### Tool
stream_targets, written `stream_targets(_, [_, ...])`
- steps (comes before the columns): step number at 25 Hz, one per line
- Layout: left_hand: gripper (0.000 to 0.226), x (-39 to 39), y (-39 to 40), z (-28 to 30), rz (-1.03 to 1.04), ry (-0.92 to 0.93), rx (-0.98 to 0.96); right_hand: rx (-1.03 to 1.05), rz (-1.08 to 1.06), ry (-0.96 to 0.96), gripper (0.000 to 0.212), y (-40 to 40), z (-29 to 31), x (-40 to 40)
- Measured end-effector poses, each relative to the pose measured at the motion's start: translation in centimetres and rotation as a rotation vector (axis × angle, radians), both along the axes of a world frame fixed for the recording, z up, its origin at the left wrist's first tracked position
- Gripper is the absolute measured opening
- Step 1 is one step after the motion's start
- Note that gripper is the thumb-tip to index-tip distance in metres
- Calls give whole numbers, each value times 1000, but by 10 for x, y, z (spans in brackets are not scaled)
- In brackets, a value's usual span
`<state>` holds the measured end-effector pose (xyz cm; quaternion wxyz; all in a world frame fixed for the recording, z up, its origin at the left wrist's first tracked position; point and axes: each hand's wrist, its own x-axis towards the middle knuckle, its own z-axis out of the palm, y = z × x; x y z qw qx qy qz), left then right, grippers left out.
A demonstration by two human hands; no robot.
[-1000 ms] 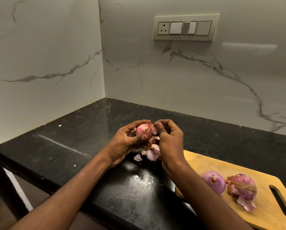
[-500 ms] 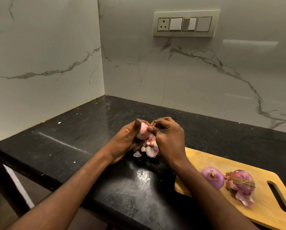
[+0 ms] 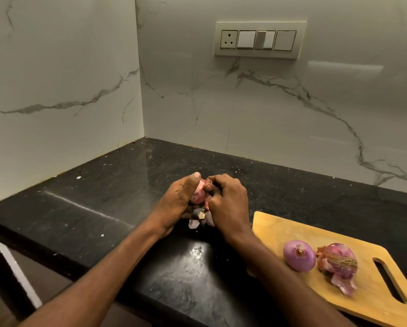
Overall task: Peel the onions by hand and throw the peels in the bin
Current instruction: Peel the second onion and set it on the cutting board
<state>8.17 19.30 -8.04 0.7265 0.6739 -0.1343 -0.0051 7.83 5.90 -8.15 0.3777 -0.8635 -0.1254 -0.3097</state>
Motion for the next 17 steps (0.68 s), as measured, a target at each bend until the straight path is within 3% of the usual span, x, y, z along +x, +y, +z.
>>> stream_targets(4, [44, -2, -1, 2, 13, -8, 5, -82, 15, -91, 23, -1, -1, -1])
stream_targets(13, [52, 7, -2, -10, 49, -37, 27, 148, 1, 55, 33, -13, 5, 7])
stream_targets(17, [47, 18, 9, -11, 84, 19, -159, 119, 101, -43, 22, 5, 6, -14])
